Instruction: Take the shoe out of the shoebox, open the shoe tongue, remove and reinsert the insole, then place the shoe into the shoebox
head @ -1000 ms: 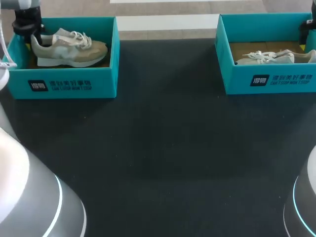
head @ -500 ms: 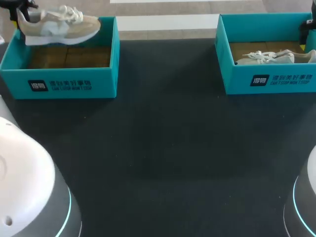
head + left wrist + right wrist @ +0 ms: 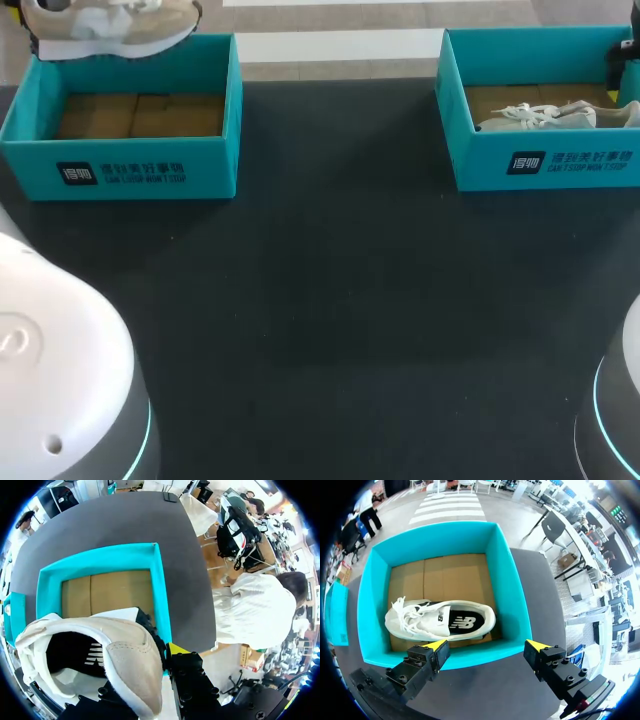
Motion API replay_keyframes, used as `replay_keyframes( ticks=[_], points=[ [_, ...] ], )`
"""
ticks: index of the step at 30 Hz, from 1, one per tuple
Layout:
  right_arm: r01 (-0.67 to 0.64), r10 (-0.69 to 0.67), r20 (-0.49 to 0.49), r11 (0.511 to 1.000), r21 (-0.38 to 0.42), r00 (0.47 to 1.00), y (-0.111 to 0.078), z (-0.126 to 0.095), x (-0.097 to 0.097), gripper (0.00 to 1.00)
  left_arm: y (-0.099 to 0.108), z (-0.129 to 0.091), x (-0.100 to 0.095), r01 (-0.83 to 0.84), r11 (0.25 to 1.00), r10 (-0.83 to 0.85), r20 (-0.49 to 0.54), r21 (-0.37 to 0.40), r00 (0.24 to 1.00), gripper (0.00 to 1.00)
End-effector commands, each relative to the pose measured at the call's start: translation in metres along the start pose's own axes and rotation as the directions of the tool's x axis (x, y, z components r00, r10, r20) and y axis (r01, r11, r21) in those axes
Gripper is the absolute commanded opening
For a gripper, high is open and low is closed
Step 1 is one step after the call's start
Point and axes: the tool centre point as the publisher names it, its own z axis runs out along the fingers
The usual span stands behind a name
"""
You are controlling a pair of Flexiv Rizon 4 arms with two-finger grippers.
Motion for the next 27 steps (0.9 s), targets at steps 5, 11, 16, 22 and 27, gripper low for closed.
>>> replay_keyframes(
  ticks=[5, 11, 16, 22, 27],
  points=[
    [-0.002, 0.002, 0.001, 1.000, -0.001, 1.000, 0.000, 0.000, 0.000, 1.00, -0.009, -0.001, -0.002, -0.001, 0.999, 0.001, -0.003, -0.040, 1.000, 0.00],
    [-0.002, 0.002, 0.001, 1.000, -0.001, 1.000, 0.000, 0.000, 0.000, 1.00, -0.015, -0.002, -0.006, -0.004, 0.999, 0.004, 0.002, -0.047, 1.000, 0.00],
    [-0.002, 0.002, 0.001, 1.000, -0.001, 1.000, 0.000, 0.000, 0.000, 1.00, -0.049, -0.017, -0.028, 0.032, 0.997, -0.031, 0.011, -0.068, 0.999, 0.00],
    [-0.002, 0.002, 0.001, 1.000, -0.001, 1.000, 0.000, 0.000, 0.000, 1.00, -0.085, -0.031, -0.059, 0.070, 0.992, -0.071, -0.008, -0.105, 0.997, 0.00],
    [-0.002, 0.002, 0.001, 1.000, -0.001, 1.000, 0.000, 0.000, 0.000, 1.00, -0.115, -0.041, -0.090, 0.100, 0.985, -0.105, -0.029, -0.139, 0.994, 0.00]
  ],
)
